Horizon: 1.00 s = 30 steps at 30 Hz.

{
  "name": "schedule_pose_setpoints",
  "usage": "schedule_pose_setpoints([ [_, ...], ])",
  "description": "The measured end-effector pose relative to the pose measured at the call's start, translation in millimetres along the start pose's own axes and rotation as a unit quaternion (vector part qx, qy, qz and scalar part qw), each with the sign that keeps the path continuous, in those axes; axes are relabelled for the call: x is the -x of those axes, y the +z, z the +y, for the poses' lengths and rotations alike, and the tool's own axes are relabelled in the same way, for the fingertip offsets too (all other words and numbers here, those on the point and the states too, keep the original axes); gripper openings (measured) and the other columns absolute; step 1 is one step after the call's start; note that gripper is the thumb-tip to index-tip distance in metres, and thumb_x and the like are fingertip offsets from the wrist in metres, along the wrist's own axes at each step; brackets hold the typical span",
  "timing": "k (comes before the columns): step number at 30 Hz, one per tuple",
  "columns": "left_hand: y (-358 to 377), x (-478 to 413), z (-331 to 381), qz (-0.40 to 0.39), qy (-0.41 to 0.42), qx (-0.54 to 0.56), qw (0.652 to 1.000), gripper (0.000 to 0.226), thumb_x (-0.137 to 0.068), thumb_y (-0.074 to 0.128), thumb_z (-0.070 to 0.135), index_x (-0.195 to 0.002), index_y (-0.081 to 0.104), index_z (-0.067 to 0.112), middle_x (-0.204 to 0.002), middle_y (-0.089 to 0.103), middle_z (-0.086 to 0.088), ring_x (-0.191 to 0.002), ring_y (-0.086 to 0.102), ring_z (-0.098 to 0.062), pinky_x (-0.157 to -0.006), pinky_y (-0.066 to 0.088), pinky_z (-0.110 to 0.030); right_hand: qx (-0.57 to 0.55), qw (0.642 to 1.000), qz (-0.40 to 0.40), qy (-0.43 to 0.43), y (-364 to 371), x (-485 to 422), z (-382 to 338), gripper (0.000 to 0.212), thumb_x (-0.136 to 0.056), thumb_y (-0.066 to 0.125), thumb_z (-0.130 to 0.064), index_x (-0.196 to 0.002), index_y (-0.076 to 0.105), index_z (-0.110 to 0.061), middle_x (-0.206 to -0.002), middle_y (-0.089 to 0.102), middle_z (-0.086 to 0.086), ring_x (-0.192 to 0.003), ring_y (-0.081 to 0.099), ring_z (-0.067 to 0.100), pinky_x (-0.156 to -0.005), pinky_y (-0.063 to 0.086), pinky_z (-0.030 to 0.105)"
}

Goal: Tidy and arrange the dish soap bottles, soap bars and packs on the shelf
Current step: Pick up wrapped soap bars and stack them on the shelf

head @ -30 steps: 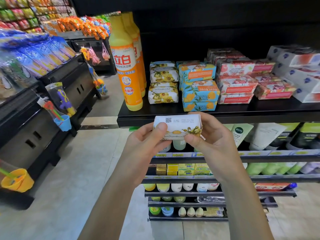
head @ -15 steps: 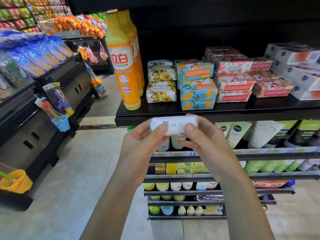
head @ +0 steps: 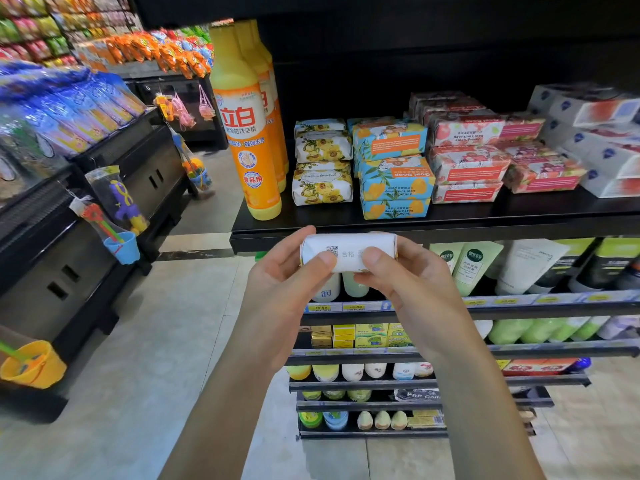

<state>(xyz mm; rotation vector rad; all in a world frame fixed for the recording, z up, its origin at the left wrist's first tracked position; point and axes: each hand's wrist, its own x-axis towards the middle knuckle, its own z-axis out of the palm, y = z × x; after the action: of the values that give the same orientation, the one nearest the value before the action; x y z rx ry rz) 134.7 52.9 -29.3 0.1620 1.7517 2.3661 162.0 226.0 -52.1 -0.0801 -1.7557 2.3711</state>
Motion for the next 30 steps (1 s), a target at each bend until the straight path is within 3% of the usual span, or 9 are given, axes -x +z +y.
schedule_pose_setpoints([
  [3, -1.4, -0.2, -0.2, -0.021, 0.0, -0.008, 1.0, 0.07, -0.076, 0.078, 0.02, -0.142, 0.055, 0.021, -0.124, 0.073, -0.001, -0.12, 0.067, -0.02, -0.102, 0.053, -0.035, -0.025, 1.0, -0.003, -0.009, -1.7, -0.5, 1.4, 0.06, -0.071, 0.085, -0.031, -0.126, 0.068, -0.013, -0.121, 0.073, 0.012, -0.108, 0.071, 0.026, -0.096, 0.057, 0.038],
  [7, -1.3, 0.4, 0.7, -0.034, -0.01, -0.004, 0.999, 0.07, -0.079, 0.084, 0.023, -0.143, 0.054, 0.02, -0.125, 0.073, -0.002, -0.12, 0.068, -0.02, -0.099, 0.057, -0.034, -0.043, 0.998, -0.029, -0.033, -7.5, 0.1, 2.0, 0.059, -0.075, 0.078, -0.009, -0.132, 0.064, -0.013, -0.122, 0.073, 0.008, -0.116, 0.068, 0.023, -0.087, 0.056, 0.026],
  [12, -0.7, 3.2, 0.3, -0.054, -0.028, 0.004, 0.998, 0.056, -0.087, 0.065, 0.038, -0.134, 0.062, 0.008, -0.123, 0.074, -0.007, -0.118, 0.069, -0.021, -0.095, 0.059, -0.034, -0.033, 0.996, -0.058, -0.06, -11.2, 2.5, 3.6, 0.068, -0.075, 0.075, 0.0, -0.139, 0.058, -0.015, -0.127, 0.07, 0.007, -0.118, 0.067, 0.021, -0.088, 0.057, 0.03],
  [19, -1.6, 1.3, -2.4, -0.061, -0.016, -0.005, 0.998, 0.051, -0.084, 0.067, 0.026, -0.131, 0.063, 0.006, -0.121, 0.075, -0.006, -0.113, 0.071, -0.021, -0.091, 0.06, -0.031, -0.018, 0.994, -0.083, -0.069, -9.7, 3.1, 2.0, 0.074, -0.076, 0.073, 0.006, -0.143, 0.054, -0.019, -0.133, 0.065, 0.006, -0.123, 0.063, 0.021, -0.09, 0.057, 0.034],
  [25, -3.9, 1.5, -6.2, -0.061, -0.005, -0.023, 0.998, 0.05, -0.086, 0.068, 0.02, -0.133, 0.062, 0.004, -0.125, 0.073, -0.01, -0.118, 0.069, -0.027, -0.1, 0.057, -0.04, -0.048, 0.997, -0.061, -0.029, -6.0, 2.4, 1.6, 0.065, -0.08, 0.074, -0.008, -0.142, 0.055, -0.022, -0.132, 0.068, 0.002, -0.124, 0.064, 0.023, -0.092, 0.056, 0.031],
  [30, -5.4, 1.1, -7.4, -0.063, -0.002, -0.041, 0.997, 0.049, -0.089, 0.071, 0.014, -0.136, 0.06, 0.007, -0.126, 0.073, -0.01, -0.119, 0.068, -0.028, -0.103, 0.054, -0.045, -0.013, 1.0, -0.012, 0.011, -2.2, 3.0, 0.8, 0.058, -0.078, 0.08, -0.033, -0.131, 0.063, -0.019, -0.123, 0.073, 0.002, -0.118, 0.067, 0.025, -0.102, 0.054, 0.042],
])
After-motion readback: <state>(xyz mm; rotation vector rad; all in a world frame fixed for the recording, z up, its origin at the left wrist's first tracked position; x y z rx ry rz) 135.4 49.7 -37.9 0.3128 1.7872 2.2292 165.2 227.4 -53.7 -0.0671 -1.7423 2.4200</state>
